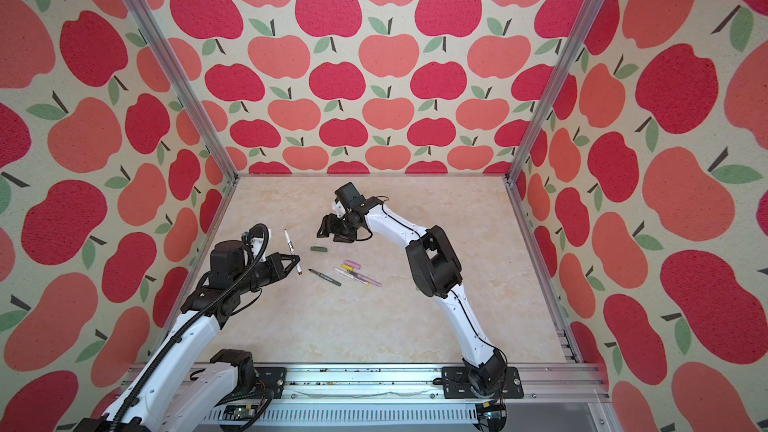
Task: Insert the pens into the pen caps
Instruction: 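Open the right gripper off the marker and lower it toward the brown cap, then close the right gripper on the brown cap lying on the table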
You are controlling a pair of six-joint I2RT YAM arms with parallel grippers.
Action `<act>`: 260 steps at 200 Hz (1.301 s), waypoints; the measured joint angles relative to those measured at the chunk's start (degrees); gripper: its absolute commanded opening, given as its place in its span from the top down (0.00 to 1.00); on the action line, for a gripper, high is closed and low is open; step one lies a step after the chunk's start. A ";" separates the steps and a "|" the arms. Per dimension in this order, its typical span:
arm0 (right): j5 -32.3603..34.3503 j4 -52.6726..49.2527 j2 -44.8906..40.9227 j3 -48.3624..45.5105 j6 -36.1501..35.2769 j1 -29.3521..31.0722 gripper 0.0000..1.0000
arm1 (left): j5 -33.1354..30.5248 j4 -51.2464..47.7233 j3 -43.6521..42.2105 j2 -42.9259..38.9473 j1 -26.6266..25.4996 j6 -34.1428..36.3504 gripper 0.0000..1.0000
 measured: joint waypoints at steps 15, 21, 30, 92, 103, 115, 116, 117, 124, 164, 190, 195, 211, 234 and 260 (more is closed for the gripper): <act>-0.55 1.46 0.55 -0.63 1.36 -0.59 0.32 | 0.00 -0.02 0.00 0.00 0.00 0.00 1.00; -0.74 1.92 0.79 -0.92 1.73 -0.74 0.32 | 0.00 -0.02 0.00 0.00 0.00 0.00 1.00; -0.81 2.36 1.16 -1.38 2.23 -1.07 0.32 | 0.00 -0.02 0.00 0.02 0.00 0.00 0.99; -0.46 2.97 2.86 -3.37 2.75 -2.14 0.32 | 0.02 -0.02 0.00 0.72 0.00 0.00 1.00; -0.15 2.95 2.86 -3.37 2.67 -2.21 0.32 | 0.00 -0.02 0.00 1.05 0.00 0.00 1.00; 0.35 2.93 2.86 -3.37 2.40 -2.25 0.32 | 0.00 -0.02 0.00 1.33 0.00 0.00 1.00; 0.35 2.93 2.86 -3.37 2.36 -2.27 0.32 | 0.00 -0.02 0.00 1.36 0.00 0.00 0.99; 0.35 2.93 2.86 -3.37 2.36 -2.29 0.32 | 0.00 -0.02 0.00 1.38 0.00 0.00 1.00; 0.59 2.93 2.84 -3.34 2.29 -2.38 0.32 | 0.00 0.00 0.00 1.53 0.00 0.00 1.00; 1.73 2.97 2.84 -3.32 1.31 -3.34 0.32 | 0.00 -0.02 0.02 1.95 0.04 0.00 1.00; 3.78 2.93 2.84 -2.95 0.24 -3.89 0.33 | 0.00 -0.02 0.02 1.95 0.04 0.00 1.00; 4.26 2.86 2.84 -2.80 0.04 -3.93 0.33 | 0.00 -0.02 0.02 1.95 0.04 0.00 1.00; 6.38 1.68 3.13 -1.73 -1.16 -3.98 0.34 | 0.00 -0.04 0.02 1.95 0.04 0.00 1.00; 9.33 -0.90 4.57 1.49 -3.30 -3.91 0.37 | 0.00 -0.02 0.02 1.95 0.04 0.00 1.00; 13.25 -5.03 7.30 7.19 -6.78 -3.54 0.41 | 0.00 -0.04 0.02 1.95 0.04 0.02 1.00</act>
